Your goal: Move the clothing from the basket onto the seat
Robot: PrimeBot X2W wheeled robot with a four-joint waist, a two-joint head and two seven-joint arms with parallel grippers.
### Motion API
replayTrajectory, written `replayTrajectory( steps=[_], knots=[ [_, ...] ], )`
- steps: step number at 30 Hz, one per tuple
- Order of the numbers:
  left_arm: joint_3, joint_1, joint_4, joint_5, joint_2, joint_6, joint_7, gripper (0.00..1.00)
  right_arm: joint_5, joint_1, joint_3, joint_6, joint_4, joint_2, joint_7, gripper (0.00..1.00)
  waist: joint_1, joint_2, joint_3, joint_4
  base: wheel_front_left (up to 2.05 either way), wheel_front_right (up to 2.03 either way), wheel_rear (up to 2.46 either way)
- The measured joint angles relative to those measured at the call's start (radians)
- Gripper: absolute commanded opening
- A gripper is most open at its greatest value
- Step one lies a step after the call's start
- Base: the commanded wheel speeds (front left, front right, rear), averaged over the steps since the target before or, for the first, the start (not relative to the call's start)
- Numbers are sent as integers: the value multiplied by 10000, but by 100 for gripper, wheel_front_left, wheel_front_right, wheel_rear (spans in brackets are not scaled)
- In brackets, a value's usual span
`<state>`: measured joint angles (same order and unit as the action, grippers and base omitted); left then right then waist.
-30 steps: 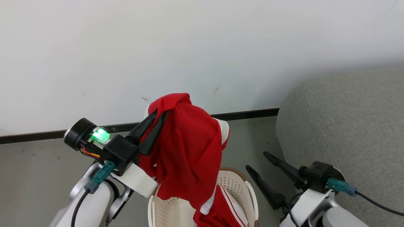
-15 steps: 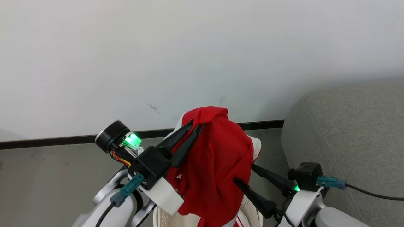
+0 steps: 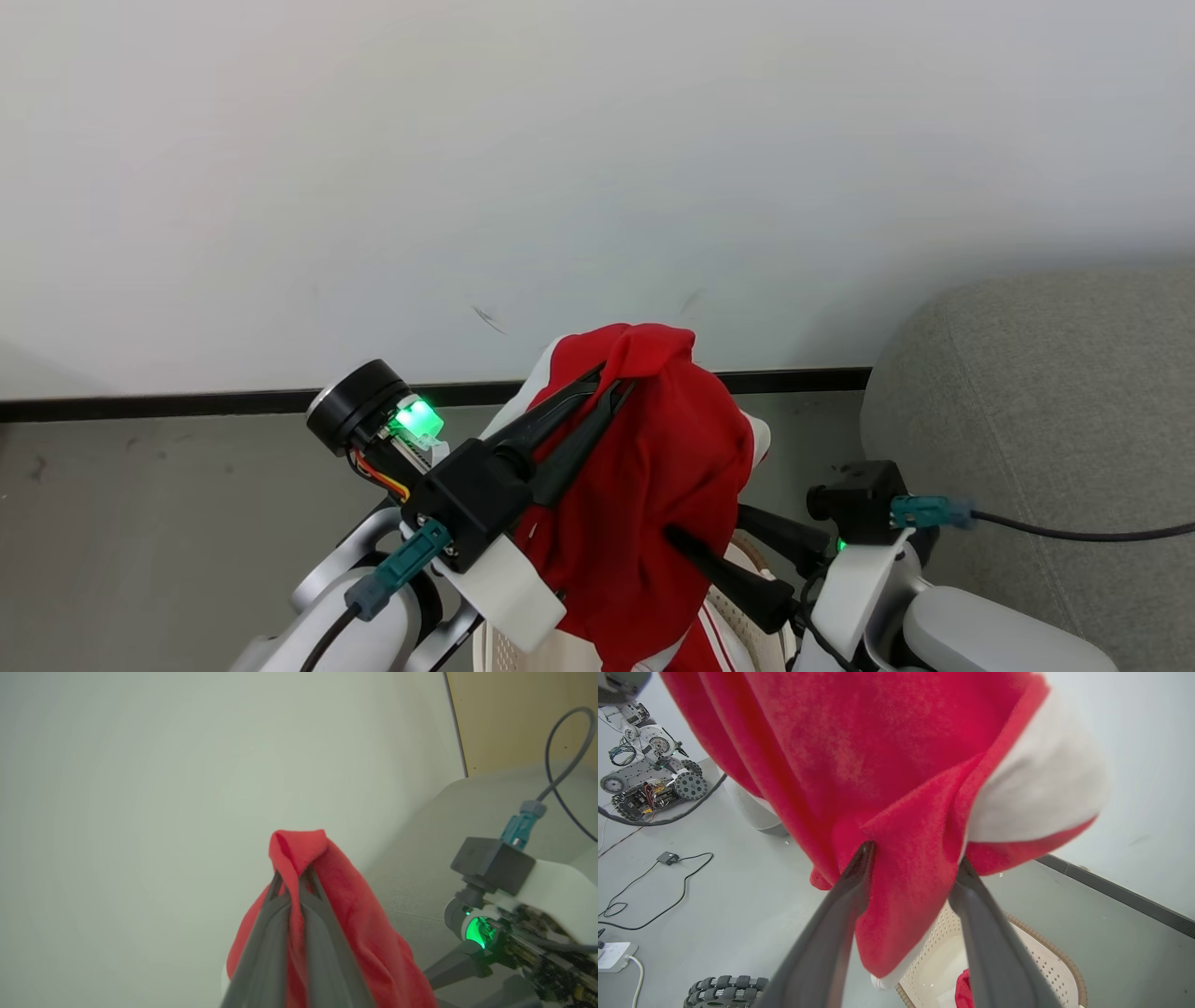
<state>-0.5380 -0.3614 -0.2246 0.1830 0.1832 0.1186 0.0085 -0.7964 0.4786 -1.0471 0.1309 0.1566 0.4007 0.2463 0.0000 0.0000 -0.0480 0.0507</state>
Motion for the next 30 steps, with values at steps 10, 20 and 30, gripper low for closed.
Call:
replayTrajectory(
  steps=[10, 20, 30],
  knots=[
    [217, 43, -104, 196, -42, -29, 186, 0, -33, 795, -650, 0, 495, -460, 8, 0, 0, 0, 124, 81, 0, 0, 0],
    [851, 923, 512, 725, -211, -577, 144, 10, -44, 811, 1722, 0, 353, -173, 15, 0, 1, 0, 230, -183, 0, 0, 0],
    [809, 1401, 851, 909, -343, -677, -215, 100, 483, 516, 4159, 0, -180, 391, 15, 0, 0, 0, 276, -619, 0, 0, 0]
  ],
)
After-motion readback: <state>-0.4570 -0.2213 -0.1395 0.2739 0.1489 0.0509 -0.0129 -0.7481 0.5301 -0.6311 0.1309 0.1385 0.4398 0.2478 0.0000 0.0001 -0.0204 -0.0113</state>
